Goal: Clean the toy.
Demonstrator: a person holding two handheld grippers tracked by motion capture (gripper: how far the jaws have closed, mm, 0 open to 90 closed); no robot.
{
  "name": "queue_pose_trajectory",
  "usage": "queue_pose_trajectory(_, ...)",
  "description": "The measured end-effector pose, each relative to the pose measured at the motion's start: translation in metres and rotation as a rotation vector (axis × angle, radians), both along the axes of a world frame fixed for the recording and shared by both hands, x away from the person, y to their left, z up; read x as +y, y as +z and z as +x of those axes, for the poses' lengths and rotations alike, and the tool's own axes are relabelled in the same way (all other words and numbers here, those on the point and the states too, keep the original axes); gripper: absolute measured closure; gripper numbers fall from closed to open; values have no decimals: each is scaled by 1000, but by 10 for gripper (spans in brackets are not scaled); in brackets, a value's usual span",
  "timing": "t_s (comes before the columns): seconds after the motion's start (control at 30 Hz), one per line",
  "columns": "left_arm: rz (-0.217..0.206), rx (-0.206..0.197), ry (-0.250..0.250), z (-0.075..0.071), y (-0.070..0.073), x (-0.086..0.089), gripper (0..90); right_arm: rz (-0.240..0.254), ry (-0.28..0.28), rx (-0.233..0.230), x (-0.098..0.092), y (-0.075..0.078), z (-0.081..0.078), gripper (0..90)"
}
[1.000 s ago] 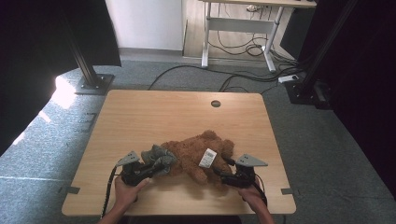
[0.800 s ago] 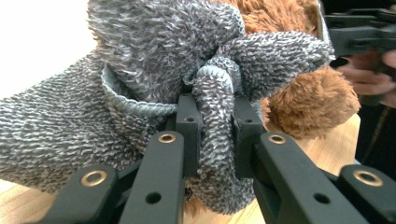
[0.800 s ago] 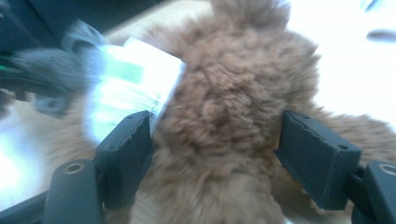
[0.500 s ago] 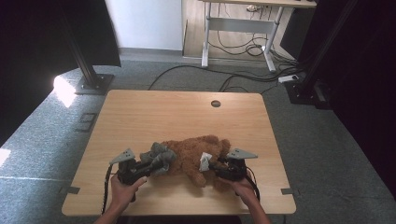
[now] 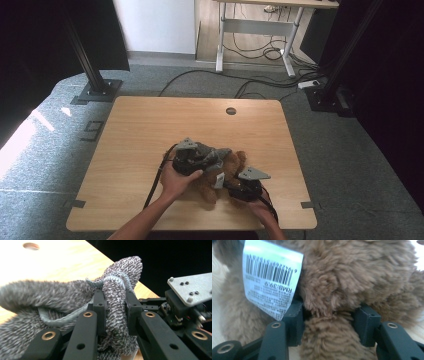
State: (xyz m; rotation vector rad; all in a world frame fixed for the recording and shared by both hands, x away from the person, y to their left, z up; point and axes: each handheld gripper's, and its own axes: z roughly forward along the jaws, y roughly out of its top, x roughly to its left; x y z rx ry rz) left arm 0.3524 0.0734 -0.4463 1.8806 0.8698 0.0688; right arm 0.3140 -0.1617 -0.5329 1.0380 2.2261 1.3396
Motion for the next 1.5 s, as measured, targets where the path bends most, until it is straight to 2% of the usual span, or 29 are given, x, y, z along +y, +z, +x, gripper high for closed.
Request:
queue_pose_trajectory(0.1,17,-5,11,3,-6,-3,753,-21,-5,8,0,-4,1,463)
queue_pose_trajectory(0.2,6,0,26,3,-9,8,760,-45,-13,25,1,-6,2,507)
queue_pose_trajectory(0.37,-28,1,83,-1,-9,49,762,-65,-22,44,2,-7,2,543)
queue_pose_trajectory(0.53,-96,20,132,-12,-12,92,761,-74,-11,32,2,-7,0,547)
queue_pose_trajectory(0.67,-113,-4,197,-22,-11,125,760,-85,-5,21,3,-7,-1,548)
queue_pose_trajectory(0.73,-112,9,234,-22,-13,145,759,-84,-6,19,3,-7,-1,549)
queue_pose_trajectory(0.87,-130,55,275,-21,-21,165,758,-88,-5,14,3,-7,-1,549)
queue_pose_trajectory(0.93,-166,56,276,-21,-19,168,761,-89,-6,13,4,-7,-1,549)
queue_pose_trajectory(1.0,-200,42,246,-20,-11,161,763,-91,-5,10,4,-7,-1,551)
queue_pose_trajectory(1.1,-196,4,188,-18,5,135,764,-88,-6,6,4,-7,-1,551)
queue_pose_trajectory(1.17,-177,-14,137,-13,16,105,764,-88,-6,6,4,-7,-1,550)
queue_pose_trajectory(1.2,-164,-17,113,-11,20,90,764,-89,-7,6,4,-7,-1,551)
queue_pose_trajectory(1.27,-109,-30,69,-7,23,60,764,-89,-6,3,4,-7,-1,550)
queue_pose_trajectory(1.4,10,-30,17,0,14,8,765,-88,0,2,3,-8,-1,550)
queue_pose_trajectory(1.5,56,-35,9,2,6,-6,765,-91,-1,0,3,-8,-1,550)
